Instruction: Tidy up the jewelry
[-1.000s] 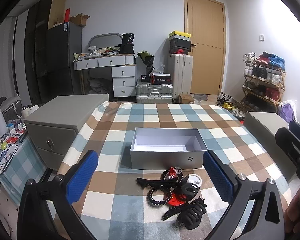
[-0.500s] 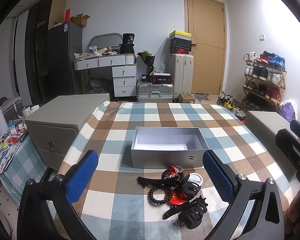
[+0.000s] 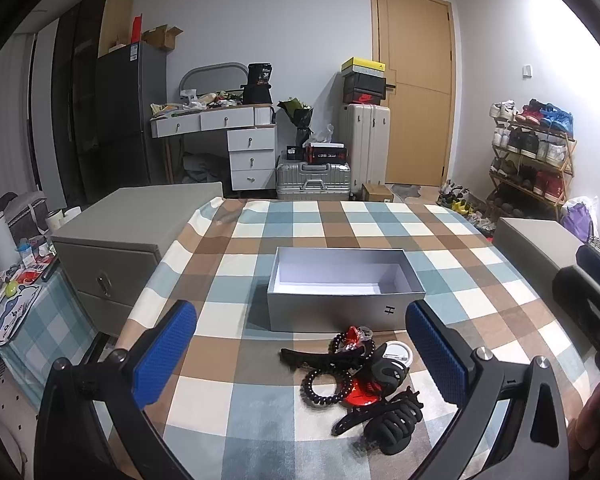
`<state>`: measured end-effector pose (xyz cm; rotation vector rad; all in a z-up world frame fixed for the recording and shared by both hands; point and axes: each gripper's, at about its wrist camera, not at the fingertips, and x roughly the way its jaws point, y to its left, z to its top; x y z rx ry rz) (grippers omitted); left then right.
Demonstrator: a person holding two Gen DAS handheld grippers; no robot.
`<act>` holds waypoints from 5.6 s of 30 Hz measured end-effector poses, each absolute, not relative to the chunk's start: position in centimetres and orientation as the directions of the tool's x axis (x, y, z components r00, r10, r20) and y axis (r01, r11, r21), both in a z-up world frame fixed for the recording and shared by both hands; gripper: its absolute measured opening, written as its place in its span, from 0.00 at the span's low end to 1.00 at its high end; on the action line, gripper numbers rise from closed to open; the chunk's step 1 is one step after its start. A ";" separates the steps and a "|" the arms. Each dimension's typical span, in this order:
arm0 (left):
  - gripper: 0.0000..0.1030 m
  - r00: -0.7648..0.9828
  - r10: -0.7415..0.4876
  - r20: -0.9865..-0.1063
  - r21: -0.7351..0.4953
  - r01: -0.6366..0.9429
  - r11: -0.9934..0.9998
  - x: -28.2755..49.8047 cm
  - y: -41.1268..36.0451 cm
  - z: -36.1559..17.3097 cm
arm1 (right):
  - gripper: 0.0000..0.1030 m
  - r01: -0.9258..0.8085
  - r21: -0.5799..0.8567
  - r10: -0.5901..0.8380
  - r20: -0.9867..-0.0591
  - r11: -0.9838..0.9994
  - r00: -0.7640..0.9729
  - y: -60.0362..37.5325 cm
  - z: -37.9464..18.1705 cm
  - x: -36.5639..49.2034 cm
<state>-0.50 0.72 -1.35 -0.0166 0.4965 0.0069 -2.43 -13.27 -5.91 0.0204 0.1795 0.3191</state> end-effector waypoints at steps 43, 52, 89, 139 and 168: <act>0.99 0.781 -0.029 -0.624 -0.067 -0.016 0.998 0.3 5.9 -6.9 | 0.46 -0.564 0.230 0.595 -0.489 0.793 0.638 -9.5 -16.3 1.0; 0.99 0.709 -0.243 -0.662 -0.167 0.177 0.970 1.9 3.2 -7.1 | 0.46 -0.489 0.292 0.569 -0.396 0.822 0.721 -14.0 -13.5 1.8; 0.18 0.581 -0.338 -0.740 0.012 0.514 0.858 5.5 -4.3 -8.3 | 0.46 -0.414 0.330 0.522 -0.393 0.848 0.757 -18.4 -14.2 4.6; 0.01 0.713 -0.282 -0.642 -0.143 0.250 0.958 14.1 2.3 -3.3 | 0.46 -0.498 0.353 0.610 -0.479 0.792 0.631 -9.7 -7.9 17.3; 0.02 0.598 -0.338 -0.727 -0.223 0.259 0.940 17.7 2.8 -6.8 | 0.48 -0.444 0.298 0.523 -0.630 0.845 0.574 -6.7 -11.8 22.3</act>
